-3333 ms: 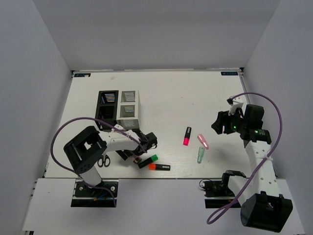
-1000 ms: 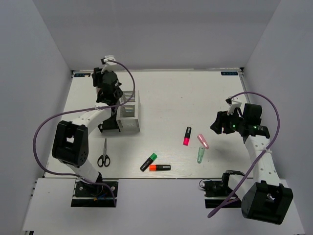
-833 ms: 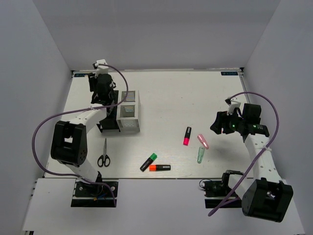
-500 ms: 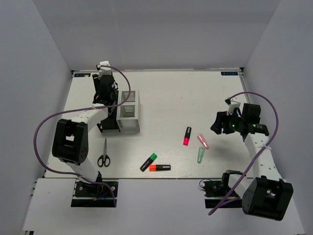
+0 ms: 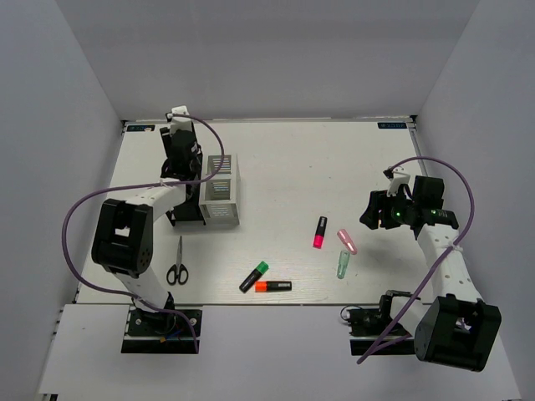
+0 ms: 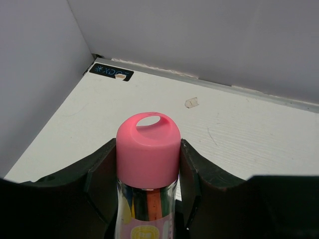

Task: Sort the stationery into containers
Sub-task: Place the stationery in the storage box.

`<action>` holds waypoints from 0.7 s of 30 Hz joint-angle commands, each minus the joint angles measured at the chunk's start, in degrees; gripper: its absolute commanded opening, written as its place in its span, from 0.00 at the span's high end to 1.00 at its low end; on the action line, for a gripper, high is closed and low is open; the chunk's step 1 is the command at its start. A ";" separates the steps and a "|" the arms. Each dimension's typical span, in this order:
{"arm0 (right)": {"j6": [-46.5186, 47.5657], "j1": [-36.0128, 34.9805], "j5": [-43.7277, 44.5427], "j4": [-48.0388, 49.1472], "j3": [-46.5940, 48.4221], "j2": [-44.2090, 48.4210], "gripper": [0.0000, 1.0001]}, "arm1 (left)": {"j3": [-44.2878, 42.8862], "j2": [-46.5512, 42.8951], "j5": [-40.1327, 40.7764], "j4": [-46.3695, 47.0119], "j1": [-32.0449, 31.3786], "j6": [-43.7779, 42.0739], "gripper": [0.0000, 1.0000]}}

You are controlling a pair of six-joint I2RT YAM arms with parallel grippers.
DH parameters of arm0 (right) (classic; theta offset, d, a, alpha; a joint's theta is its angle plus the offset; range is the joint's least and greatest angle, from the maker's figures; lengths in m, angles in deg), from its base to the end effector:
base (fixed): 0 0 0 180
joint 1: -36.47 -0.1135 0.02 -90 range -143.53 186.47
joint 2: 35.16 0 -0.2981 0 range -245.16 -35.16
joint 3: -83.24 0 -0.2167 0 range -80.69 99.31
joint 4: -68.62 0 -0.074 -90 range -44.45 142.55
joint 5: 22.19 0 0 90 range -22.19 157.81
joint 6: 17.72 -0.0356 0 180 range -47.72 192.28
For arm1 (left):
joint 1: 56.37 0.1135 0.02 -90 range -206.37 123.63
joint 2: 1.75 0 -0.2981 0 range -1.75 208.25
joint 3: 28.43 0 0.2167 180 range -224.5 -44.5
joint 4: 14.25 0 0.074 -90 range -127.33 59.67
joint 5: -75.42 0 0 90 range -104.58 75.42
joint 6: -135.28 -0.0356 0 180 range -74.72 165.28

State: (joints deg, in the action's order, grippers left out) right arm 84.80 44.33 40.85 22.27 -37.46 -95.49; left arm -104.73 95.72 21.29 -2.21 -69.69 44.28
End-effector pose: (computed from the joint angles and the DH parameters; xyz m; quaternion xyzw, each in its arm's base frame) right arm 0.1614 -0.0060 0.2908 -0.1215 0.9018 0.1512 0.3862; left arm 0.3574 -0.0632 0.3145 -0.1079 0.7434 0.1668 0.6387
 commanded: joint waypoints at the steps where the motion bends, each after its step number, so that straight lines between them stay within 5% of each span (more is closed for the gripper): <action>1: 1.02 0.14 0.50 0.49 -0.07 -0.48 0.34 | 1.86 -0.70 -1.51 6.24 0.23 0.38 1.00; 21: 1.29 0.23 -0.11 0.49 -0.24 -0.92 0.34 | 9.95 0.08 -3.62 26.98 -1.09 -6.12 1.00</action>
State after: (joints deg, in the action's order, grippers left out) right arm 84.97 44.33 40.89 22.29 -37.46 -96.39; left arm -95.90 96.02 18.85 17.40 -70.10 40.63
